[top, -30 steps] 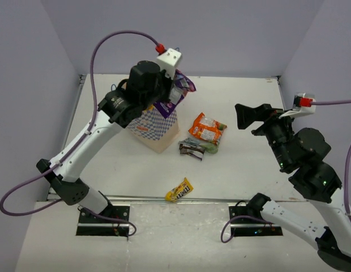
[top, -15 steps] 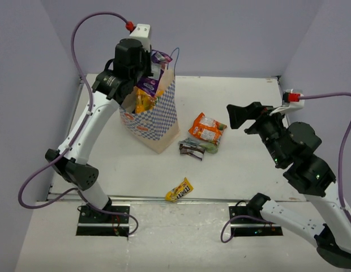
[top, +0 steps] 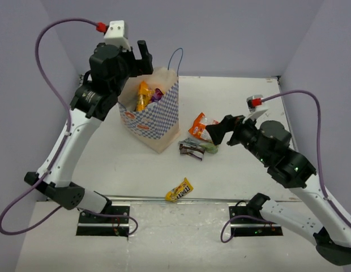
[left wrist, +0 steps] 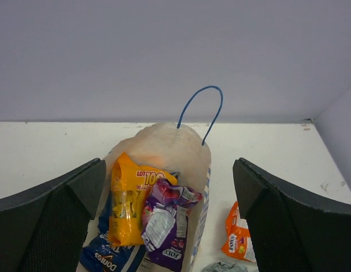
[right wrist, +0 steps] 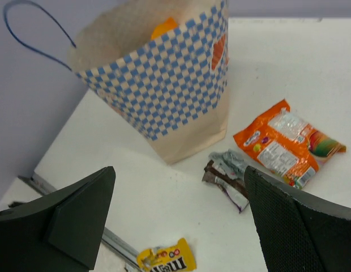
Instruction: Place the snacks into the paper bag
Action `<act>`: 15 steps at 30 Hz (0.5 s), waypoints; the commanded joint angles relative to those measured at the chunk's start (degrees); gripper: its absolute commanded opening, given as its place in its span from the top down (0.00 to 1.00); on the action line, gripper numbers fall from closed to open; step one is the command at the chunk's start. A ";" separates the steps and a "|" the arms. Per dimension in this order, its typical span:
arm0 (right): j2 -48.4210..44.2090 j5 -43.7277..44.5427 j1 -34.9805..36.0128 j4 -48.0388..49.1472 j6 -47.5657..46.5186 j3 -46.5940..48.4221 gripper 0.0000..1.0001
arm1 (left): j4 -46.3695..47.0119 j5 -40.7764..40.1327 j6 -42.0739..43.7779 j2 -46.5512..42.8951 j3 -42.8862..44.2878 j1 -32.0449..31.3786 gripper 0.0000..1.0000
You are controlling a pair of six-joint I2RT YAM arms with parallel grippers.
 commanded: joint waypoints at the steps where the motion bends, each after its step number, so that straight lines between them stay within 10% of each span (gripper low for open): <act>1: -1.02 -8.90 -0.01 0.44 -1.50 -6.54 0.01 | 5.89 0.24 -3.17 -8.96 -5.95 0.13 0.00; 15: 10.39 -37.12 -0.01 7.13 -2.82 -25.89 0.01 | 6.07 -0.81 -2.73 -23.66 -17.50 0.13 0.00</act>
